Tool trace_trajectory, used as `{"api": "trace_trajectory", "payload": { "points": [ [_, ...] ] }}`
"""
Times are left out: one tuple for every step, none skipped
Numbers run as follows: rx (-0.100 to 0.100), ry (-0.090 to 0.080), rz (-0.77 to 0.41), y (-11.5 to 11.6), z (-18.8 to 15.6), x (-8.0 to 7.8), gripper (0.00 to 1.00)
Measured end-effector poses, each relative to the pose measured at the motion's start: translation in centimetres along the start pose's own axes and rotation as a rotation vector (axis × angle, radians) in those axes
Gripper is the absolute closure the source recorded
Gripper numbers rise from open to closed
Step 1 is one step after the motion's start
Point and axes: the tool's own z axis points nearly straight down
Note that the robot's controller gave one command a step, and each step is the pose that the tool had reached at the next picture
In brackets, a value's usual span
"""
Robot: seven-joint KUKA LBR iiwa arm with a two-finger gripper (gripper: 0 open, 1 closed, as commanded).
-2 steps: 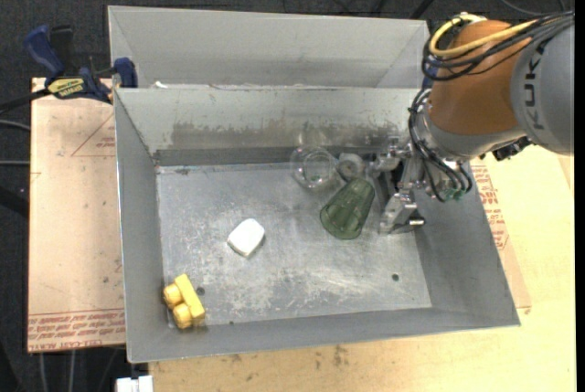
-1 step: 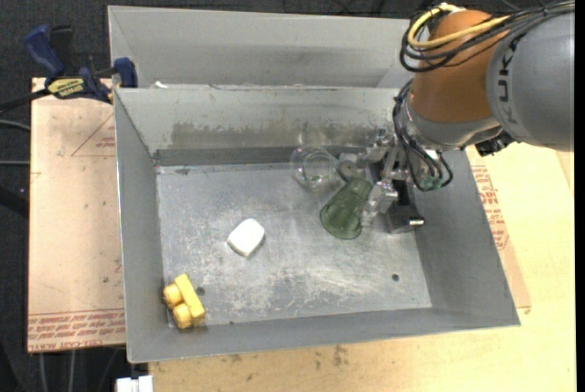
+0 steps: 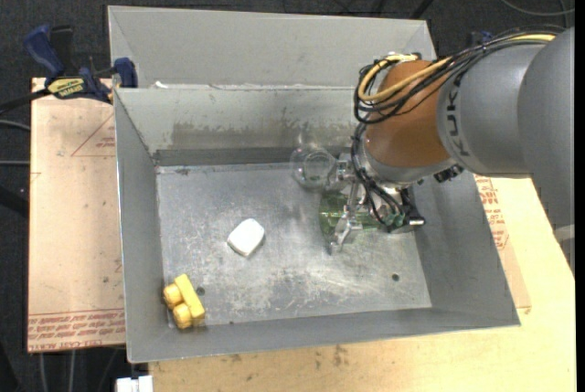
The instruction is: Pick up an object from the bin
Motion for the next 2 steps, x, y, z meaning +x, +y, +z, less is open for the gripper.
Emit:
{"api": "trace_trajectory", "payload": {
  "points": [
    [0.000,0.000,0.000,0.0,0.0,0.0,1.00],
    [-0.005,0.014,-0.025,-4.3,-13.1,-0.8,1.00]
  ]
}}
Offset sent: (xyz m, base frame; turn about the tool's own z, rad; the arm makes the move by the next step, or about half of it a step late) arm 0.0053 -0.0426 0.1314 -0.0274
